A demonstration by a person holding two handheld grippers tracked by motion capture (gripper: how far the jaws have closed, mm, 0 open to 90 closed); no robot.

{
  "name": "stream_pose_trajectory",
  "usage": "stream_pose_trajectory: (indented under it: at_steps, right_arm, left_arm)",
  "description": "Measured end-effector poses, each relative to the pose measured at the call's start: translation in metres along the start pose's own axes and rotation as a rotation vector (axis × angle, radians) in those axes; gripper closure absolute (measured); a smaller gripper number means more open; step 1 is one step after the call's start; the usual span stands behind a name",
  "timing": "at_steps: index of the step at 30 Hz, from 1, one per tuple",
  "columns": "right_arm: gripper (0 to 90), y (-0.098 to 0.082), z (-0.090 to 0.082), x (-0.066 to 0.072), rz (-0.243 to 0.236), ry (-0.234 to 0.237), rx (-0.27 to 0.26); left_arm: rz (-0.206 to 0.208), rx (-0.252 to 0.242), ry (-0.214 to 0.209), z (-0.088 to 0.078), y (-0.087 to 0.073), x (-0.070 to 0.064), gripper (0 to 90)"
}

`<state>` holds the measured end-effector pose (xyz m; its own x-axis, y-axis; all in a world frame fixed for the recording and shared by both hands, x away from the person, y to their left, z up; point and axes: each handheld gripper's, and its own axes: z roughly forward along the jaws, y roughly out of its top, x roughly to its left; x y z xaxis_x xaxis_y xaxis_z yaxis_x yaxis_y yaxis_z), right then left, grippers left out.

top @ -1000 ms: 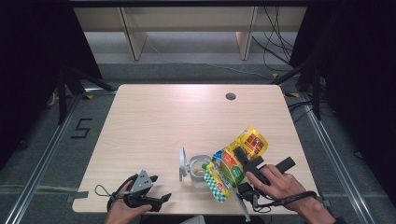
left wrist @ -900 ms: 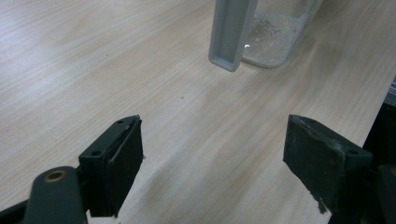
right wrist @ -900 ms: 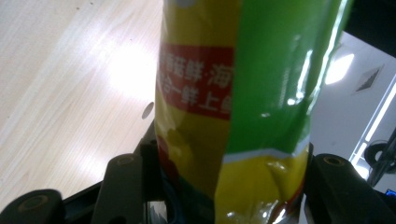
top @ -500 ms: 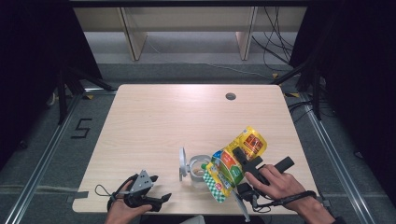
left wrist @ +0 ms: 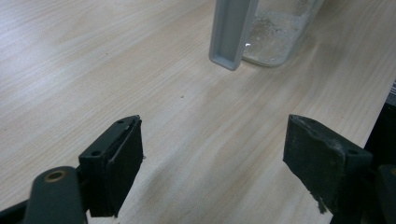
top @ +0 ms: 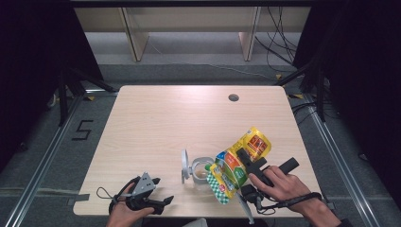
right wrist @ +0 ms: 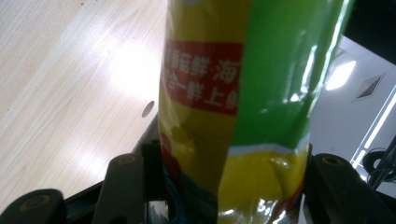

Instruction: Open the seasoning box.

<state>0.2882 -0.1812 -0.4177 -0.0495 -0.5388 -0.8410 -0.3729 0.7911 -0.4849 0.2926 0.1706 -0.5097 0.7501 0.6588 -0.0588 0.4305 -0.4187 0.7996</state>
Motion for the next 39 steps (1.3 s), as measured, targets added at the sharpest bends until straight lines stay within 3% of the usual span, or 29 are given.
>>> stream_pose_trajectory:
  at_steps: [2, 4, 8, 10, 13, 16, 18, 19, 20, 22, 23, 24, 25, 27, 29, 31, 39]
  right_arm:
    - [51.0, 0.0, 0.0003, -0.001, -0.005, -0.004, 0.0]
    - [51.1, -0.0002, -0.0002, -0.0012, -0.01, -0.005, 0.001]
    - [51.1, -0.0011, -0.001, -0.0012, -0.004, -0.002, -0.005]
    - [51.1, -0.0009, -0.0013, -0.0013, -0.009, -0.003, -0.006]
    - [51.2, -0.0012, -0.0015, -0.0025, -0.014, -0.009, -0.005]
    - [51.2, -0.0021, -0.002, -0.0033, -0.014, -0.01, -0.005]
    - [51.2, -0.0026, -0.0023, -0.0038, -0.022, -0.007, 0.0]
    - [51.2, -0.0029, -0.0022, -0.0033, -0.02, -0.009, -0.001]
    - [51.2, -0.0031, -0.0021, -0.0028, -0.018, -0.01, -0.002]
    - [51.2, -0.0032, -0.0024, -0.003, -0.023, -0.006, 0.0]
    - [51.2, -0.0032, -0.0026, -0.0026, -0.021, -0.004, -0.001]
    - [51.2, -0.003, -0.0025, -0.0021, -0.015, -0.008, -0.004]
    - [51.2, -0.0028, -0.0025, -0.0022, -0.017, -0.01, -0.006]
    - [51.2, -0.0025, -0.0028, -0.0029, -0.026, -0.01, -0.004]
    - [51.2, -0.0023, -0.003, -0.0031, -0.027, -0.01, -0.004]
    - [51.2, -0.0025, -0.0026, -0.0029, -0.026, -0.009, -0.006]
    - [51.2, -0.0017, -0.0016, -0.0025, -0.019, -0.01, -0.012]
  left_arm:
    - [-0.001, -0.004, 0.009, 0.0007, 0.0001, 0.0002, 19.4]
    - [0.047, 0.018, 0.009, -0.0011, 0.0006, 0.0038, 19.4]
    - [0.037, 0.007, 0.008, -0.0014, 0.0009, 0.0028, 19.2]
    - [0.037, 0.009, 0.027, -0.0007, 0.0006, 0.0022, 19.2]
    - [0.001, -0.003, 0.005, 0.0005, 0.0001, 0.0001, 19.2]
    - [0.0, -0.004, 0.008, 0.0005, 0.0003, 0.0003, 19.2]
    - [0.03, 0.0, 0.003, -0.0006, 0.0009, 0.0017, 19.2]
    - [0.01, -0.014, 0.0, 0.0006, 0.0003, 0.0006, 19.2]
    - [0.02, 0.005, 0.028, 0.0004, 0.0, 0.0015, 19.2]
    - [0.051, 0.03, 0.009, -0.0023, 0.0018, 0.0041, 19.2]
    - [0.035, -0.002, 0.029, 0.0002, 0.0007, 0.0017, 19.2]
    - [-0.003, -0.007, 0.003, 0.0007, 0.0001, -0.0001, 19.2]
    - [-0.003, -0.005, 0.003, 0.0006, 0.0002, 0.0, 19.2]
    - [0.037, 0.007, 0.005, -0.001, 0.001, 0.0023, 19.2]
    - [0.025, -0.003, 0.006, -0.0002, 0.0009, 0.0014, 19.2]
    - [0.044, 0.013, 0.02, -0.0008, 0.0011, 0.0033, 19.2]
    - [0.029, 0.002, 0.003, -0.0001, 0.0009, 0.002, 19.2]
